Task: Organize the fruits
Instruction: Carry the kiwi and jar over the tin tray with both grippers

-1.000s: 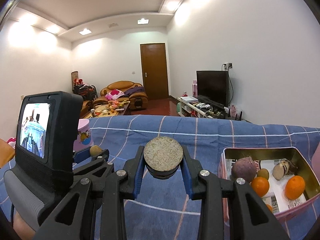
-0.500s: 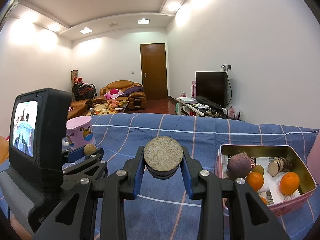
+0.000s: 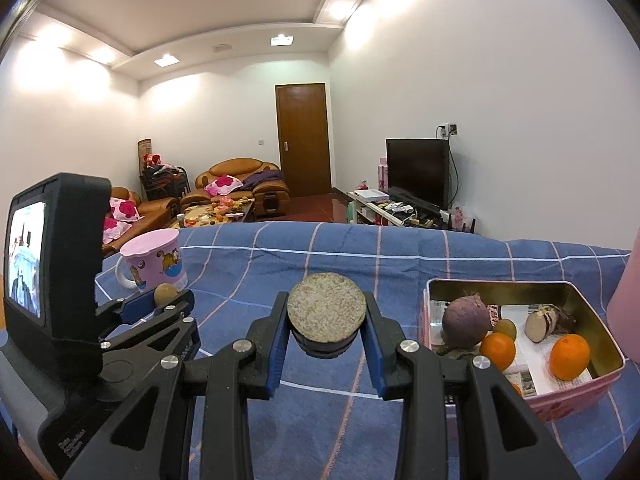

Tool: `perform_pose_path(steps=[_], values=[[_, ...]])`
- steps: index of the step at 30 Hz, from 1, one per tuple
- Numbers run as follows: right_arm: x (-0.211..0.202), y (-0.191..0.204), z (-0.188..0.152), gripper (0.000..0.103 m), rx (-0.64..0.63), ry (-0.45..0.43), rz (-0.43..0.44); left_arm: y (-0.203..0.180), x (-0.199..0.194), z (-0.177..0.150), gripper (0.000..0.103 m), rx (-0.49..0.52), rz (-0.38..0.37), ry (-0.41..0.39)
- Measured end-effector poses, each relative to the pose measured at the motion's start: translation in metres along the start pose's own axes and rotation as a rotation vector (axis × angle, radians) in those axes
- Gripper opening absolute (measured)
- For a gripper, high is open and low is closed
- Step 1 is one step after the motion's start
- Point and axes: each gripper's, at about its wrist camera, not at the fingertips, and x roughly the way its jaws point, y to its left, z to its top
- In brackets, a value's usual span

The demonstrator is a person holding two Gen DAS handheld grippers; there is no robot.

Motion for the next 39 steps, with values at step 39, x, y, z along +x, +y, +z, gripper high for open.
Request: perform_pose_path(steps=[39], values=[[-0.049, -0.079, -0.017, 0.036, 0.0, -0.009, -0.092, -0.09, -0.042, -0.018, 0.029, 0.087, -0.116, -0.03]])
